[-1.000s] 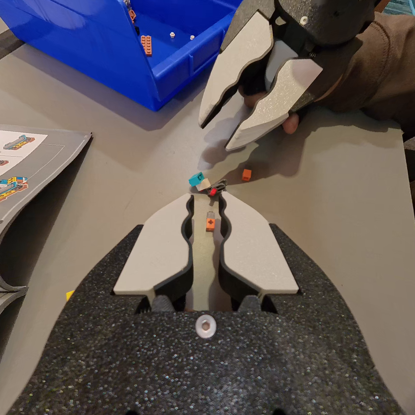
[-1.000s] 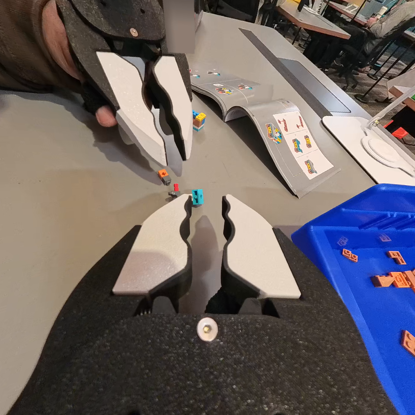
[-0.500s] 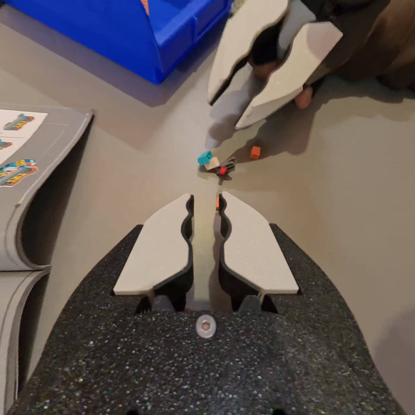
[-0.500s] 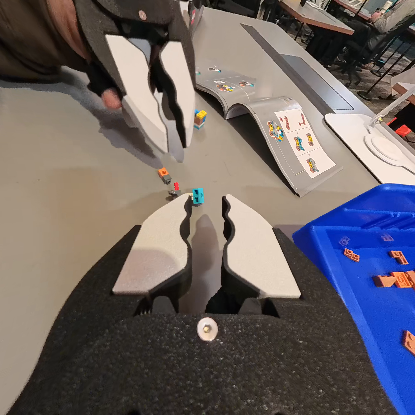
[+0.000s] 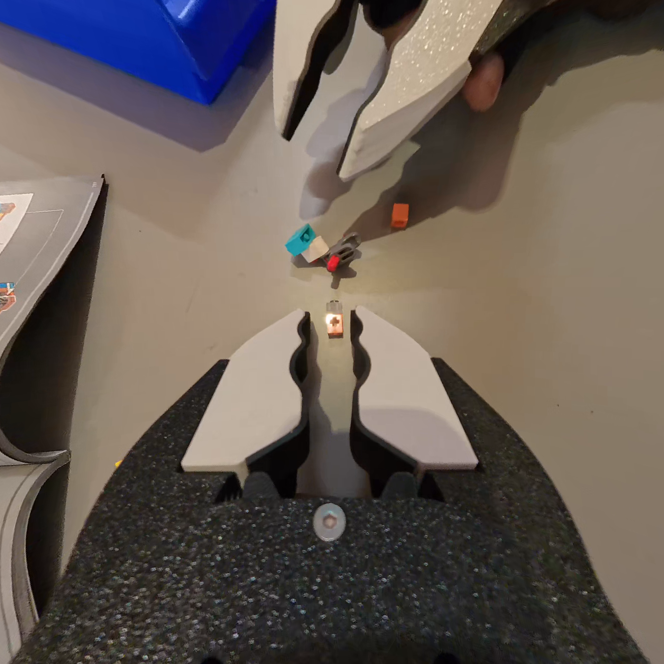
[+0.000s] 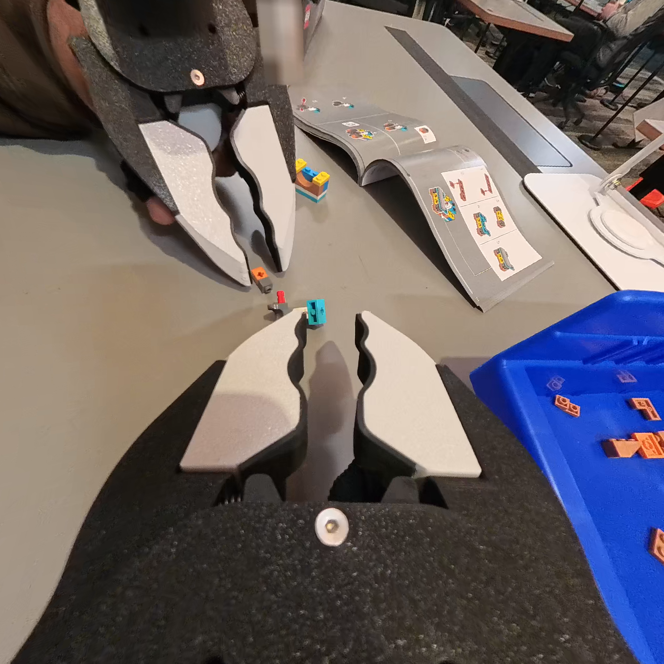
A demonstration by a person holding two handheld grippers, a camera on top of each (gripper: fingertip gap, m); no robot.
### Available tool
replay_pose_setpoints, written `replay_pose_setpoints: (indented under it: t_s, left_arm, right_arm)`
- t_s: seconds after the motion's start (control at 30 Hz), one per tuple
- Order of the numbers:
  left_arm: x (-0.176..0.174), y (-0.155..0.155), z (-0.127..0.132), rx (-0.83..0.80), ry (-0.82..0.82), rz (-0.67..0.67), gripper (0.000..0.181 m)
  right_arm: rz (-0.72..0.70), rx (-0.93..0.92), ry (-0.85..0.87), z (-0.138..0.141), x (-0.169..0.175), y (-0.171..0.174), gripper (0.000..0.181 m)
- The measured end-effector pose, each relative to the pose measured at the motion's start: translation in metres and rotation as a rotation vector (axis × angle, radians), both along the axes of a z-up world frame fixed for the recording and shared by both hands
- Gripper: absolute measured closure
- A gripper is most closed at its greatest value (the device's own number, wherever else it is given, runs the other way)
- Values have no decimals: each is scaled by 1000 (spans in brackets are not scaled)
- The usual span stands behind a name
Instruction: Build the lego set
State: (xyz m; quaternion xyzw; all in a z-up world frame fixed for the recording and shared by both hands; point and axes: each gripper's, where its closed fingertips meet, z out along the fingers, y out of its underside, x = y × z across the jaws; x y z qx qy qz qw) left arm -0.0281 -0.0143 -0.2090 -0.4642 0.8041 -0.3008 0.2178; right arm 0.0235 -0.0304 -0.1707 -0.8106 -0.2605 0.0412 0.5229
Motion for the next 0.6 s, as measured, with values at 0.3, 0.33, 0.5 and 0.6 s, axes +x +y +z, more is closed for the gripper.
replay_pose_setpoints:
  t_s: [0.3, 0.33, 0.5, 0.6]
  left_arm:
    - [-1, 0, -4, 39, 9, -6, 164]
    - [-2, 0, -5, 38, 10, -10, 168]
    - [-1, -1, -2, 14, -1, -7, 173]
    - [5, 2, 14, -121, -52, 53, 173]
  right_arm:
    - [0, -2, -4, -1, 0, 0, 156]
    - [0, -2, -5, -1, 0, 0, 156]
    - [-2, 1, -9, -1, 0, 1, 156]
    - [-8, 15, -10, 1, 1, 1, 156]
